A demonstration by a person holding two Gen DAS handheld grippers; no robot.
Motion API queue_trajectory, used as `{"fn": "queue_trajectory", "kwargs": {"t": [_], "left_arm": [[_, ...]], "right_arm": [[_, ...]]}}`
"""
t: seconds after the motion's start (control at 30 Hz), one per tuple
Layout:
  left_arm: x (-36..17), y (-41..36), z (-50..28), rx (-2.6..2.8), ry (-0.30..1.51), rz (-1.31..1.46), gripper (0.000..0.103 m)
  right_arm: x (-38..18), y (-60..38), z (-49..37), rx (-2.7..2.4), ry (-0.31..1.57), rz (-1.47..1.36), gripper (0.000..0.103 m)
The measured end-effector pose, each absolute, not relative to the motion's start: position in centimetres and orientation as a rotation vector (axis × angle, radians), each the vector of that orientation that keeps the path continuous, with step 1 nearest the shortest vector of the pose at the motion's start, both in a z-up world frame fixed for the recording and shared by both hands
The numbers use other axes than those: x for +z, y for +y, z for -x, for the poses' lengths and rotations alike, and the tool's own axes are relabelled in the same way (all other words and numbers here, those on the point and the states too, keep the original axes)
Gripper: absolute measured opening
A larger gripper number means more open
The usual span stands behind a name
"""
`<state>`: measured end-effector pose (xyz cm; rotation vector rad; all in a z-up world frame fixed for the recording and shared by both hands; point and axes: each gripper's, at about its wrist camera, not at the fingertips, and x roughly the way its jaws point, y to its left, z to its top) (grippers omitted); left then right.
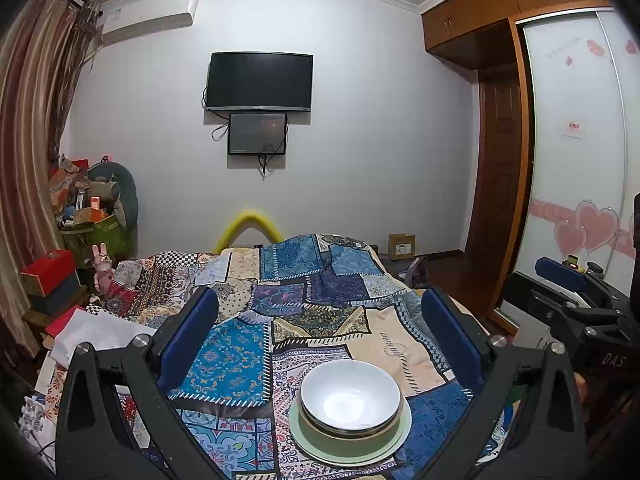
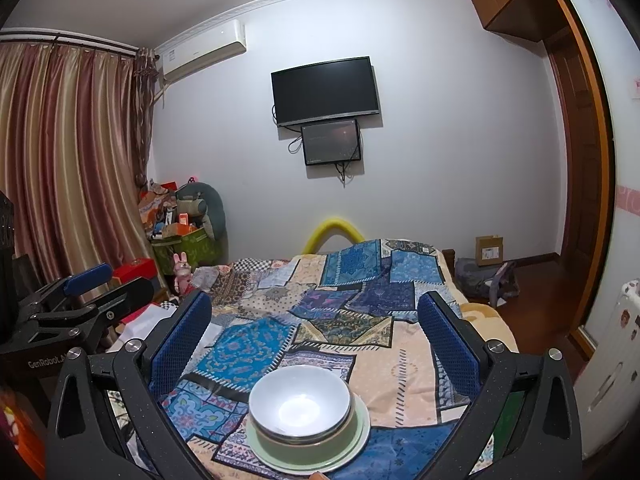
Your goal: Organize plates and bowls
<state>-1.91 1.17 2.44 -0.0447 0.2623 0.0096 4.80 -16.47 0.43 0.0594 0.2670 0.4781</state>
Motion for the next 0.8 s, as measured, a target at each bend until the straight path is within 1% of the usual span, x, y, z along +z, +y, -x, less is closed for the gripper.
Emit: {"fn": "queue_trajectory", "kwargs": {"t": [0.8], "left_arm": [[2.36, 1.27, 1.86, -0.009, 0.261, 0.046, 0.103]], "right_arm": [[0.43, -16.47, -4.67, 0.476, 0.265, -0.059, 0.103]]}}
